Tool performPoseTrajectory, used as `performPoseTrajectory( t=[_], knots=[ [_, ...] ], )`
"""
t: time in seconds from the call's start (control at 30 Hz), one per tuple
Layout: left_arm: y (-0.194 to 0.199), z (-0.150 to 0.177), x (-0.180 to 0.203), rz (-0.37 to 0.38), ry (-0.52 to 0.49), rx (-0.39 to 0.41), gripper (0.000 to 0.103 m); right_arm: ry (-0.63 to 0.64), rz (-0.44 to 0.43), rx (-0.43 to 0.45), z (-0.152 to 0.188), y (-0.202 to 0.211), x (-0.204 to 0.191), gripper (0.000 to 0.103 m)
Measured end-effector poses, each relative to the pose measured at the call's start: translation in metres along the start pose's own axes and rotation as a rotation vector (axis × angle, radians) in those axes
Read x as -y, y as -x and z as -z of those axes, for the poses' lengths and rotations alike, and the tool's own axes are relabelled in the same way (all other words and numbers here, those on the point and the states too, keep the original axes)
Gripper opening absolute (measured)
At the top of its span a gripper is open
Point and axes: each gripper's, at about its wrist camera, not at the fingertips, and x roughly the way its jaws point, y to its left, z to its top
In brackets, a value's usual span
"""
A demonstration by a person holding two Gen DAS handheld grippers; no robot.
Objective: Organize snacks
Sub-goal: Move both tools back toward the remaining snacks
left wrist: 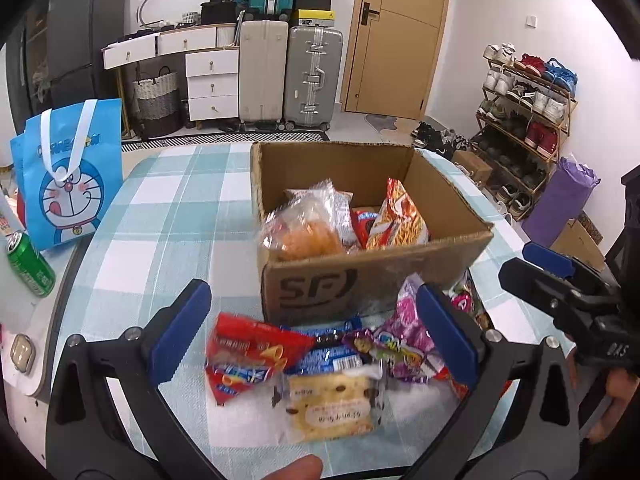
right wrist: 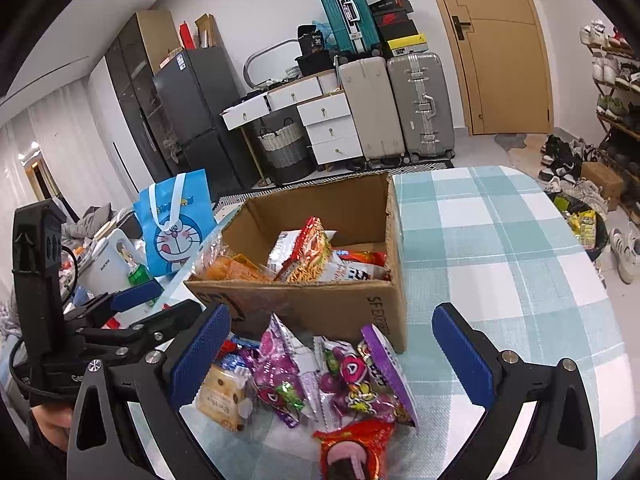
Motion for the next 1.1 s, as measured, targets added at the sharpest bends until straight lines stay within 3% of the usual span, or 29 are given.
performPoseTrajectory(
  t=[0.3,0.57,1.1],
  knots=[
    [0.027,0.031,-0.015,-0.017,0.006,0.009,0.102,0.046,0.046,-0.022,0.027,0.022,0.003,0.102],
    [0.045,0.064,-0.028,-0.012,0.022,-0.002,0.102,0.085,0.075,-0.093,0.056,0.03,-0.001,0.102],
    [0.018,0.086,-0.029,-0.038,0.006,-0.089,0.102,0.099,0.101,-0.224,0.087,0.003,0.003,0.102]
  ],
)
